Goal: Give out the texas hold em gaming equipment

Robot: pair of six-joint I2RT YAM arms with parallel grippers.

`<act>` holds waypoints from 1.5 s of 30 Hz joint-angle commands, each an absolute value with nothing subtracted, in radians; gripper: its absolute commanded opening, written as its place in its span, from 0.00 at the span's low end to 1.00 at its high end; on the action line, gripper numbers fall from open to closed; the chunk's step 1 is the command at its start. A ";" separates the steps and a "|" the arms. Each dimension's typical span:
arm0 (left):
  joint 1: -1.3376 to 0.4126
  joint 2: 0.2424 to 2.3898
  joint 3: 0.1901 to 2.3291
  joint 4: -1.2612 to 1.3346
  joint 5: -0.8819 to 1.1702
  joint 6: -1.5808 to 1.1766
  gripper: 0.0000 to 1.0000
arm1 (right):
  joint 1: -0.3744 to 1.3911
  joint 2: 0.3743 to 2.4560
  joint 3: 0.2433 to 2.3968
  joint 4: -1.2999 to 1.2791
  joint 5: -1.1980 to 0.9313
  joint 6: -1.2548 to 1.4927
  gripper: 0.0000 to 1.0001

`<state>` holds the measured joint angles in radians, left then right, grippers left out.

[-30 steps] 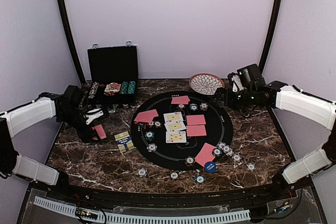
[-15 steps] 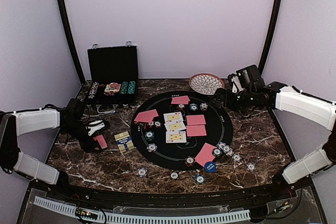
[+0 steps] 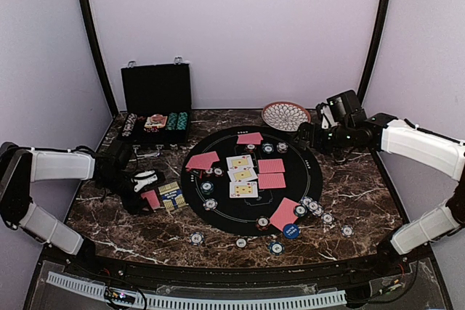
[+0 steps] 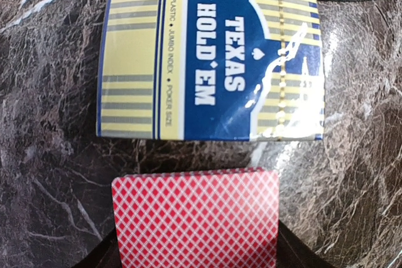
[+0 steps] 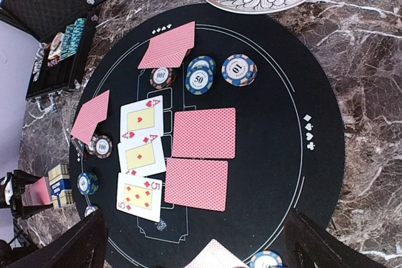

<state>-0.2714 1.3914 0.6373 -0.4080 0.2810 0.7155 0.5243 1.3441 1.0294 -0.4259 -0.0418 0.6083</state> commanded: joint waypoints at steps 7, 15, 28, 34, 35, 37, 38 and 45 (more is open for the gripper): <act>-0.284 1.388 0.634 -0.393 0.291 0.681 0.98 | 0.534 1.309 1.029 -0.452 -0.005 0.608 0.98; -0.284 1.329 0.753 -0.534 0.340 0.640 0.99 | 0.533 1.270 0.985 -0.449 0.102 0.600 0.98; -0.059 1.212 0.867 -0.376 0.326 0.503 0.99 | 0.415 1.065 0.638 -0.093 0.610 0.442 0.98; 0.064 1.121 0.612 0.151 0.269 0.288 0.99 | 0.344 1.044 0.495 0.124 0.748 0.340 0.98; 0.068 1.116 0.555 0.250 0.253 0.269 0.99 | 0.325 1.056 0.493 0.128 0.762 0.332 0.98; 0.069 1.127 0.496 0.359 0.240 0.248 0.99 | 0.288 1.075 0.472 0.168 0.766 0.305 0.98; 0.070 1.145 0.462 0.423 0.240 0.244 0.99 | 0.268 1.080 0.454 0.219 0.769 0.282 0.98; 0.070 1.212 0.318 0.713 0.232 0.212 0.99 | 0.195 1.101 0.293 0.627 0.734 0.176 0.98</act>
<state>0.0650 1.1954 0.3729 0.4496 0.2447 0.2539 0.2226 1.0836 0.3653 0.3111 0.7334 0.2646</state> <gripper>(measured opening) 0.987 0.984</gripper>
